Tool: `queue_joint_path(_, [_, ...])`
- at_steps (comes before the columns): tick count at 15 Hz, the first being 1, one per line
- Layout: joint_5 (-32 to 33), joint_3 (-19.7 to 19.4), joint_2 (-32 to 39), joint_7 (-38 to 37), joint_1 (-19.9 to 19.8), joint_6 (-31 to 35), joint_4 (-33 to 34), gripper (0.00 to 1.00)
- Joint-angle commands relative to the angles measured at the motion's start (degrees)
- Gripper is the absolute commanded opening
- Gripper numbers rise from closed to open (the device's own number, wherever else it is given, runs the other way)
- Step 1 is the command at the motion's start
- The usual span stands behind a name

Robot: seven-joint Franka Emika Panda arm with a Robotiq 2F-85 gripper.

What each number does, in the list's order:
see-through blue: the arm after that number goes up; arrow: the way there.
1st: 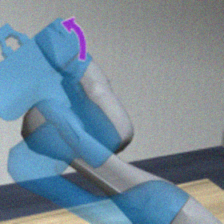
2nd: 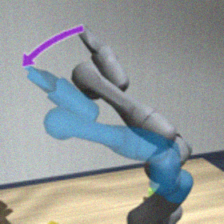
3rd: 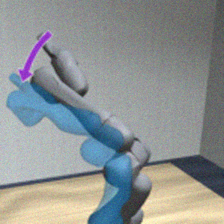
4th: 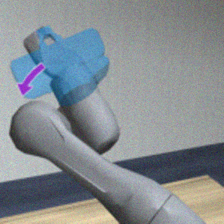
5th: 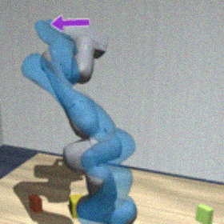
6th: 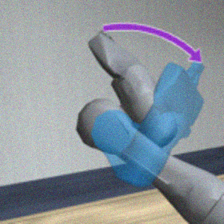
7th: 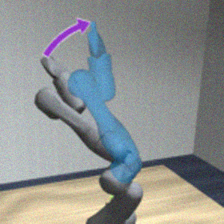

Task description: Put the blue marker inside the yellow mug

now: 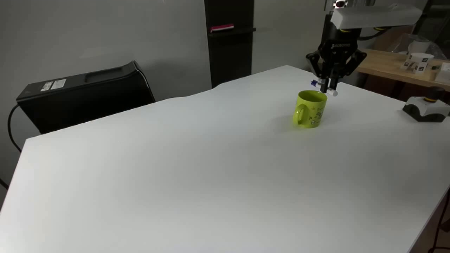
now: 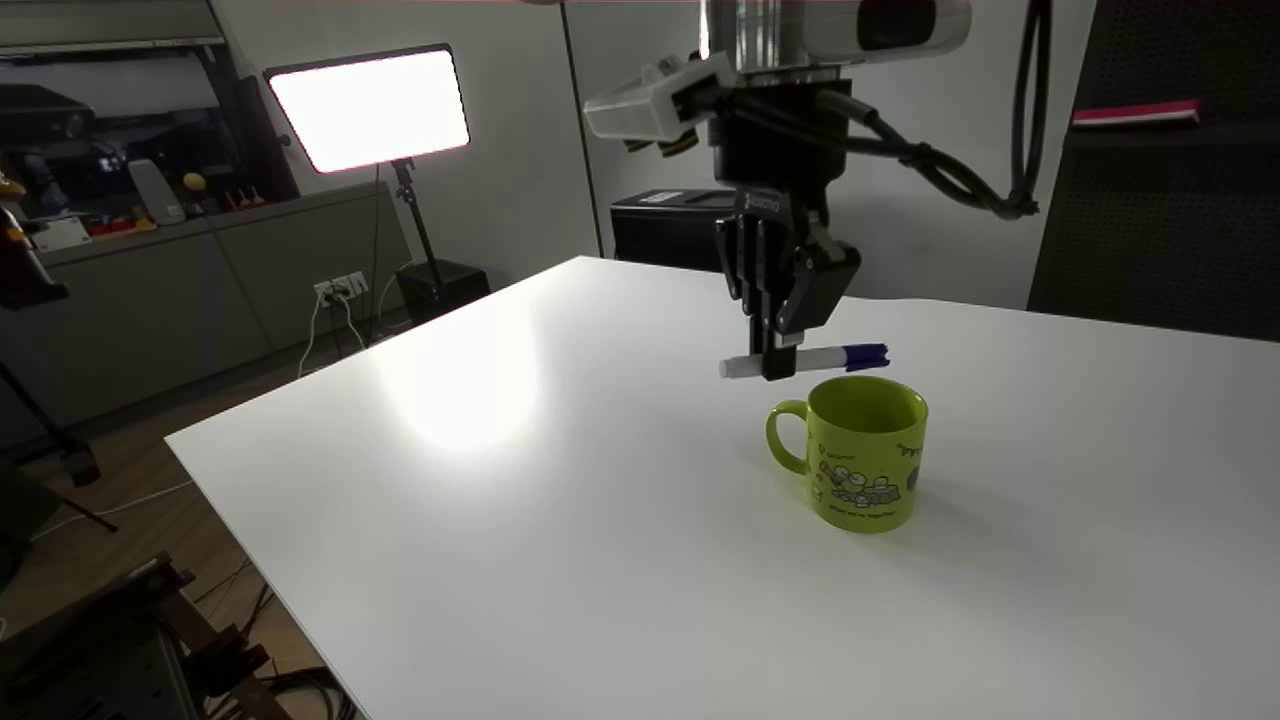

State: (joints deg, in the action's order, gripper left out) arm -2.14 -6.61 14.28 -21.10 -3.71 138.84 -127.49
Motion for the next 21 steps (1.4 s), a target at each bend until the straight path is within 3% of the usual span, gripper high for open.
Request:
queue_joint_path(1, [-3.22,0.7,2.57,1.81,-0.2,0.76,1.36,0.05])
queue_joint_path(9, [-7.95,1.29,6.32,4.38,-0.83,1.94,2.55,0.05])
queue_joint_path(21, [-8.34,-0.03,6.33,5.35,-2.66,0.62,6.03,0.05])
